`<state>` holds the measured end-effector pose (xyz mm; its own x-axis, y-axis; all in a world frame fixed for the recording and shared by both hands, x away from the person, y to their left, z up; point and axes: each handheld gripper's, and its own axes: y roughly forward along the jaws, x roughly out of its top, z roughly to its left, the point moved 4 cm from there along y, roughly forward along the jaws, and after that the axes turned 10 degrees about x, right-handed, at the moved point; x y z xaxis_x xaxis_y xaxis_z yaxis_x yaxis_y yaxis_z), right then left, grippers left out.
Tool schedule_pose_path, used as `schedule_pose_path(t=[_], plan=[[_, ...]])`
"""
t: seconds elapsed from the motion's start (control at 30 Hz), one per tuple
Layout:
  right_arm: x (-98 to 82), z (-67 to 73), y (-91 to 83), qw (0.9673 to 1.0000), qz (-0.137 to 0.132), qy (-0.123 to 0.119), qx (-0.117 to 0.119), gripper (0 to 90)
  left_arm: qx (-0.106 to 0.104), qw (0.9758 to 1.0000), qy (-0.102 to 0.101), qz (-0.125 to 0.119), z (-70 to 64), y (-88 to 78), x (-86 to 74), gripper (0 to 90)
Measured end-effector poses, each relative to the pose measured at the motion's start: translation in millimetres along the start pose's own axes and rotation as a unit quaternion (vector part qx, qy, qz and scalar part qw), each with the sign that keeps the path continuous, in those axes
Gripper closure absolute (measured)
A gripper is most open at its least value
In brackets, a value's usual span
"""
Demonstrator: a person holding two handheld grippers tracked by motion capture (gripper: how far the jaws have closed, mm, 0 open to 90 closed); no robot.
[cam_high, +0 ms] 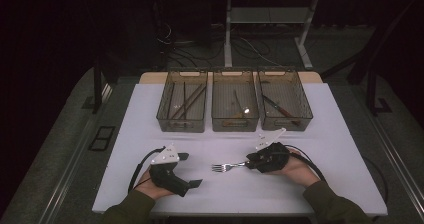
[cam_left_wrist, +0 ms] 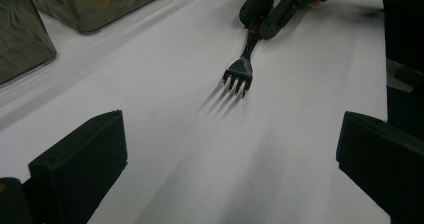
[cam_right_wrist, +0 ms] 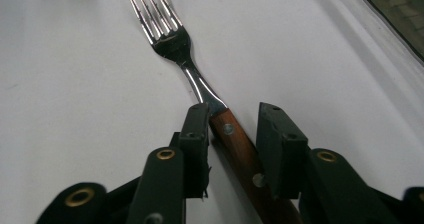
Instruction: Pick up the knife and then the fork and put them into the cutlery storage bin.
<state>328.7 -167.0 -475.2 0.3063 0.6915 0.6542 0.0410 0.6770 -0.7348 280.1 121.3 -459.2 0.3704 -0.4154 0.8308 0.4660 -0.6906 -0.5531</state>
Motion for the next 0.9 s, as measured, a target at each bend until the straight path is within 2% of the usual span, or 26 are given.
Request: schedule_pose_path(t=[0.1, 0.13, 0.23, 0.33, 0.63, 0.8, 0.9], plan=[[-0.3, 1.0, 0.5, 0.9999, 0.004, -0.010, -0.006, 68.8, 0.000, 1.0000, -0.001, 0.001, 0.1, 0.1, -0.1, 0.0], [0.4, 3.5, 1.1, 1.0000, 0.002, -0.004, -0.002, 70.0, 0.000, 1.0000, -0.001, 0.000, 0.0, 0.1, -0.1, 0.0], [-0.1, 2.3, 0.5, 0.9997, 0.011, -0.021, -0.007, 73.9, 0.000, 1.0000, -0.002, 0.001, 0.1, 0.2, -0.2, 0.0], [-0.2, 2.7, 0.4, 0.9997, 0.012, -0.023, -0.005, 76.8, 0.001, 1.0000, 0.000, 0.002, 0.2, 0.2, -0.3, 0.0], [0.2, 3.7, 0.6, 0.9997, 0.013, -0.021, -0.008, 77.3, 0.000, 1.0000, 0.000, 0.000, 0.1, 0.1, -0.3, 0.0], [-0.3, 0.8, -0.9, 0.9999, 0.008, -0.008, 0.008, 77.2, 0.000, 1.0000, 0.001, 0.001, 0.1, 0.0, -0.3, 0.0], [-0.5, 0.6, -1.9, 0.9999, 0.007, -0.003, 0.009, 77.2, 0.001, 1.0000, 0.001, 0.002, 0.2, 0.1, -0.4, 0.0]])
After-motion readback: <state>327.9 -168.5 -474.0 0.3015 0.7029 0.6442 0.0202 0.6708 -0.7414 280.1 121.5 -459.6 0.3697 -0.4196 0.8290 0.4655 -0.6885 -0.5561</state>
